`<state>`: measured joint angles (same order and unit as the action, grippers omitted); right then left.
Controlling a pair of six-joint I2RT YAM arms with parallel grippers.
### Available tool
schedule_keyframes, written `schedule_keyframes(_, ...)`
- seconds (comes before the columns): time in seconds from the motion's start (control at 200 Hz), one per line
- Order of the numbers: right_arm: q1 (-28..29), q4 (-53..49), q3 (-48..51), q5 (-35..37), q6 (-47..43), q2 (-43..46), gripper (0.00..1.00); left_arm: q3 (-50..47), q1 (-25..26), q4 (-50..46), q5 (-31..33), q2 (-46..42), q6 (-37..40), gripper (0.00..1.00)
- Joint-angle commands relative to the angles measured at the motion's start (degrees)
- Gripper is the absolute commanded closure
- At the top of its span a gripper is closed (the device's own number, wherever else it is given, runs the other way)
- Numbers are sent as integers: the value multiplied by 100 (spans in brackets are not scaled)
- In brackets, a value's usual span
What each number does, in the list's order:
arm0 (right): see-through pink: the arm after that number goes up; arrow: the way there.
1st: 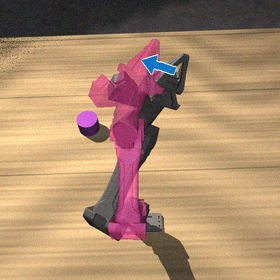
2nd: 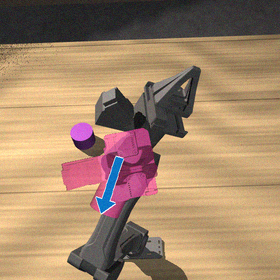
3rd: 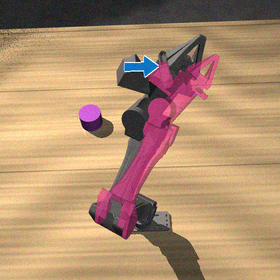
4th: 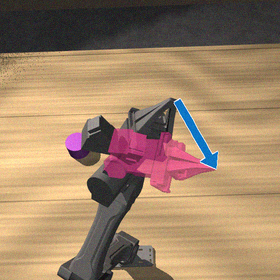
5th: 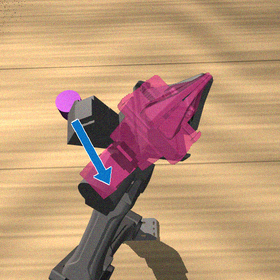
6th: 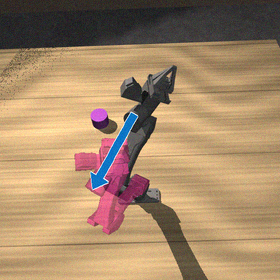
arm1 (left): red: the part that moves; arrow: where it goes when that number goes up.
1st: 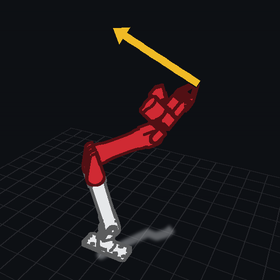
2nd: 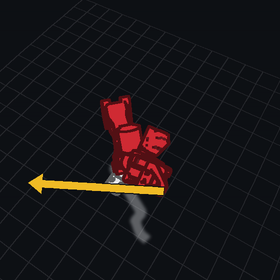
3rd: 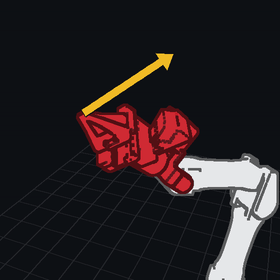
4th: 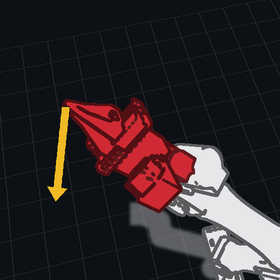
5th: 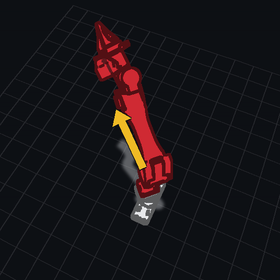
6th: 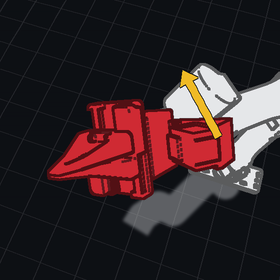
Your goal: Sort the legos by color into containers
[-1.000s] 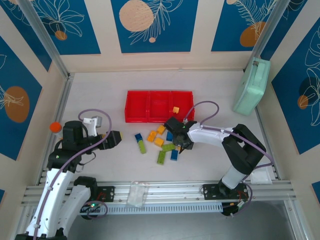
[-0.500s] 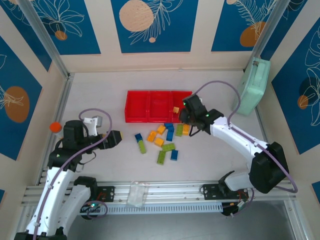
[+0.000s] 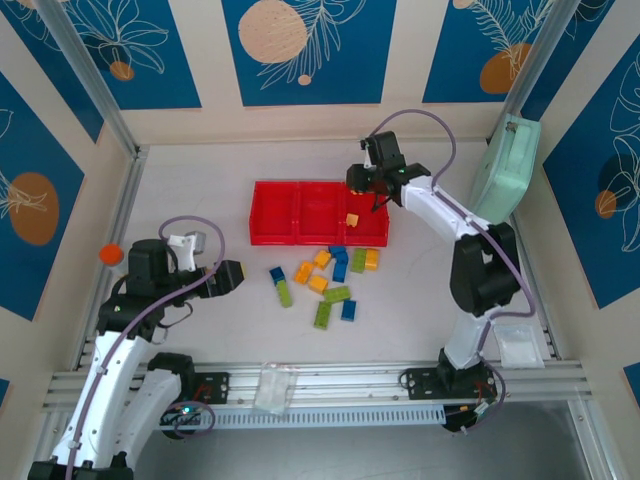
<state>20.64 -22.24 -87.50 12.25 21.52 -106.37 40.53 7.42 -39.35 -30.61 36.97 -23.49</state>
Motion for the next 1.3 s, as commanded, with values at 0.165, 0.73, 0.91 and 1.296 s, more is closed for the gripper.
schedule_keyframes(0.165,-245,-769,-870,-443,-150,-955,64,-18,40,77,-4,-53,55,1)
schedule_keyframes(0.73,22,-1582,85,9,525,574,13,-15,40,70,82,-96,56,1)
schedule_keyframes(0.91,60,-1528,1574,141,1439,1938,8,-16,40,77,56,-33,53,1)
schedule_keyframes(1.296,182,-845,3853,-514,1700,2982,21,-46,37,130,5,12,64,1)
